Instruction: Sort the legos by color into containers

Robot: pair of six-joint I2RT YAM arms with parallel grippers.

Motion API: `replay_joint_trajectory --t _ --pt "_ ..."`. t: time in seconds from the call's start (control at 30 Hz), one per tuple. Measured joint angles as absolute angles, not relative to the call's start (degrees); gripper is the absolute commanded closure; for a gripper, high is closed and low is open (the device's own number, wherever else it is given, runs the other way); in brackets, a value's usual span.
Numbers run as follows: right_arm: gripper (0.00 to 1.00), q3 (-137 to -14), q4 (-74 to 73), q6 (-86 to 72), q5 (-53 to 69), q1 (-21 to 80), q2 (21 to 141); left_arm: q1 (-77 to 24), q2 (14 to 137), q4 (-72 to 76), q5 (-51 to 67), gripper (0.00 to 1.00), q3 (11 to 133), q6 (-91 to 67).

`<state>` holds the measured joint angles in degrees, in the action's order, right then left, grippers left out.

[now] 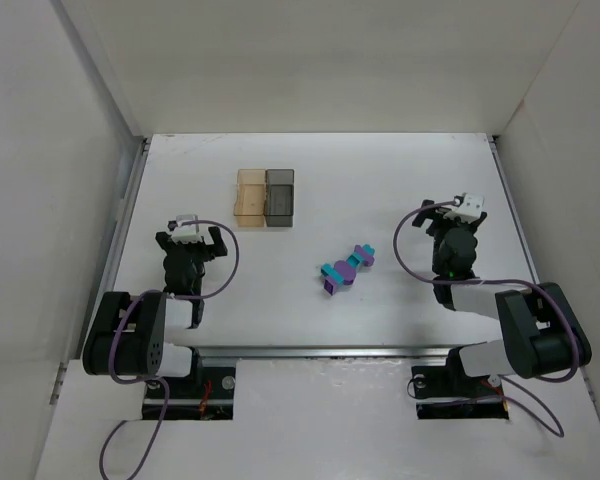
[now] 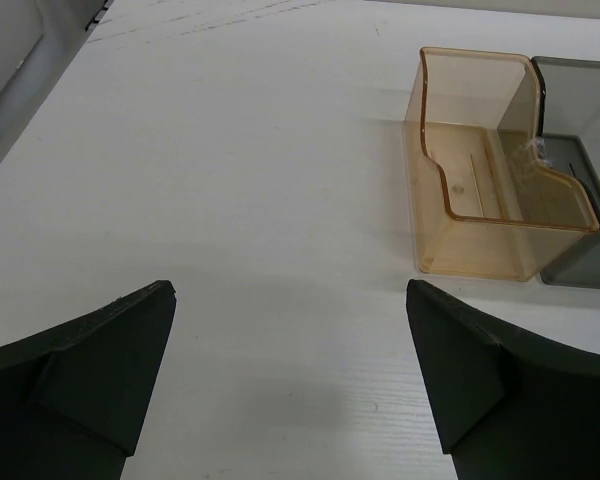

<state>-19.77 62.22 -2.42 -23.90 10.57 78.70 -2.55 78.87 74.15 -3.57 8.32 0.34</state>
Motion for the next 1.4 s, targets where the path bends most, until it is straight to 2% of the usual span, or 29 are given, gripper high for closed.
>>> replay_joint_trajectory --t 0.2,0.27,0.33,0.4,0.47,0.57,0.63,0.77,0.97,1.13,1.27,1.4 --pt "0.0 -20.12 61.52 -2.5 -25.04 10.59 78.63 -2.79 78.87 74.15 -3.75 0.0 8.32 0.36" --pt "0.0 -23.49 53.21 -3.27 -27.66 10.7 76.99 -2.9 78.41 73.54 -2.96 0.0 8.56 0.99" --pt "0.0 -30.68 42.65 -2.39 -30.15 10.83 74.78 -2.98 74.72 63.2 0.38 0.0 12.82 3.42" --pt "0.0 -39.24 35.48 0.27 -30.89 11.05 73.03 -3.95 72.1 49.47 6.74 0.0 23.09 8.08" --pt "0.0 -47.4 30.92 3.31 -30.81 11.62 71.02 -6.55 72.42 36.6 12.88 0.0 38.28 13.85" --pt "0.0 -57.69 20.88 6.09 -29.63 12.47 68.01 -14.22 73.95 22.87 15.88 0.0 59.02 21.76" --pt "0.0 -63.7 13.5 7.05 -28.16 12.8 66.78 -21.65 75.0 16.25 15.9 0.0 69.04 27.59" --pt "0.0 -68.45 2.0 8.86 -26.13 12.95 62.94 -34.13 78.83 5.82 14.68 0.0 80.9 38.26" --pt "0.0 -73.8 -14.33 8.1 -25.23 13.13 60.47 -40.58 86.0 -0.54 9.96 0.02 84.6 29.54" --pt "0.0 -78.91 -24.43 2.31 -21.12 13.17 60.45 -44.51 104.53 -15.94 11.68 0.0 101.08 20.97" --pt "0.0 -76.23 -27.09 -1.08 -16.88 13.26 57.1 -46.13 116.11 -24.16 14.33 0.0 105.14 15.57" --pt "0.0 -70.94 -27.64 -3.88 -13.47 13.58 52.93 -46.74 119.72 -29.52 14.2 0.0 103.61 12.84"
